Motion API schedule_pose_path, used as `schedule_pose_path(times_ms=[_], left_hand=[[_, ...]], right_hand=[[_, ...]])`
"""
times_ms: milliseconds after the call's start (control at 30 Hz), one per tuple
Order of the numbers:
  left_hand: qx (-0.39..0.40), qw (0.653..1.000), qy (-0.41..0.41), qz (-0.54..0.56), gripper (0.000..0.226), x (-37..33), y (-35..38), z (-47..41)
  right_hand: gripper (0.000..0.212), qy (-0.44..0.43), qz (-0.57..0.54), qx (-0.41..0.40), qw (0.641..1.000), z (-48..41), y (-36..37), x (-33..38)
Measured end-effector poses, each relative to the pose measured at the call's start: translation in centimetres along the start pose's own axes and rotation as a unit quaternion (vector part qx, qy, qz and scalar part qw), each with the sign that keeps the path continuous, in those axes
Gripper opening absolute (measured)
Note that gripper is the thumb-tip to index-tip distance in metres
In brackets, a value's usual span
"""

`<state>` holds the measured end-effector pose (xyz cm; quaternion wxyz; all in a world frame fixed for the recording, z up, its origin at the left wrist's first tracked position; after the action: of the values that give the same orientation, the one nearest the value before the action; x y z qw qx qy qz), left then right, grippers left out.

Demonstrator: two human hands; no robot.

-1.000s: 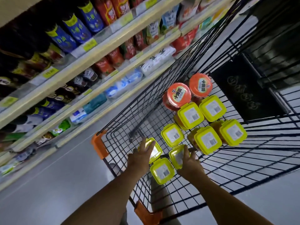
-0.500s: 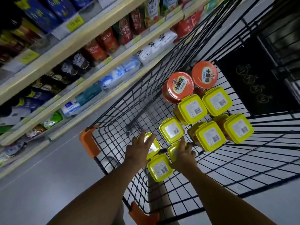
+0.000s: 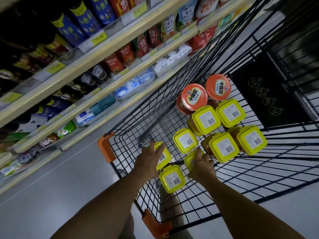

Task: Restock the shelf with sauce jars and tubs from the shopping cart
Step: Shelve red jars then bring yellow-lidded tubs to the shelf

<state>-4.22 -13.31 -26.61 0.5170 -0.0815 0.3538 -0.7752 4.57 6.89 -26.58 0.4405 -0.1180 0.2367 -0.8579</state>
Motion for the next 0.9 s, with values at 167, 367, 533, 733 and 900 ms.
schedule_pose_path(times_ms=[167,367,533,733,900], left_hand=[[-0.014,1.0,-0.007,-0.003,0.121,-0.3,-3.3,2.7],[-0.081,0.995,-0.008,0.06,0.118,-0.8,-8.1,7.1],[-0.137,0.972,-0.011,0.191,0.124,-0.5,-12.6,12.3],[-0.244,0.908,-0.038,0.338,0.119,1.4,-17.3,20.1],[-0.336,0.855,-0.042,0.392,0.117,4.6,-18.8,27.5]], right_hand=[[0.129,-0.034,-0.02,-0.017,0.999,3.2,-3.9,0.2],[0.135,-0.104,-0.035,-0.032,0.993,6.9,-7.3,1.6],[0.135,-0.166,-0.071,-0.097,0.979,11.8,-11.8,2.9],[0.134,-0.225,-0.124,-0.169,0.952,17.5,-17.0,4.8],[0.123,-0.282,-0.115,-0.193,0.933,22.6,-19.8,8.1]])
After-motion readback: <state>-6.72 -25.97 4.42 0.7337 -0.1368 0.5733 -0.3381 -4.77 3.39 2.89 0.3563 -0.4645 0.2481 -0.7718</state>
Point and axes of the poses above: each hand's wrist, its own z-axis away from the middle knuckle, its own y-axis out of the palm, x = y × z, the point moved 3 cm from there along -z, towards the middle knuckle, and after that the axes turned 3 degrees about y, right-handed, at the moved point
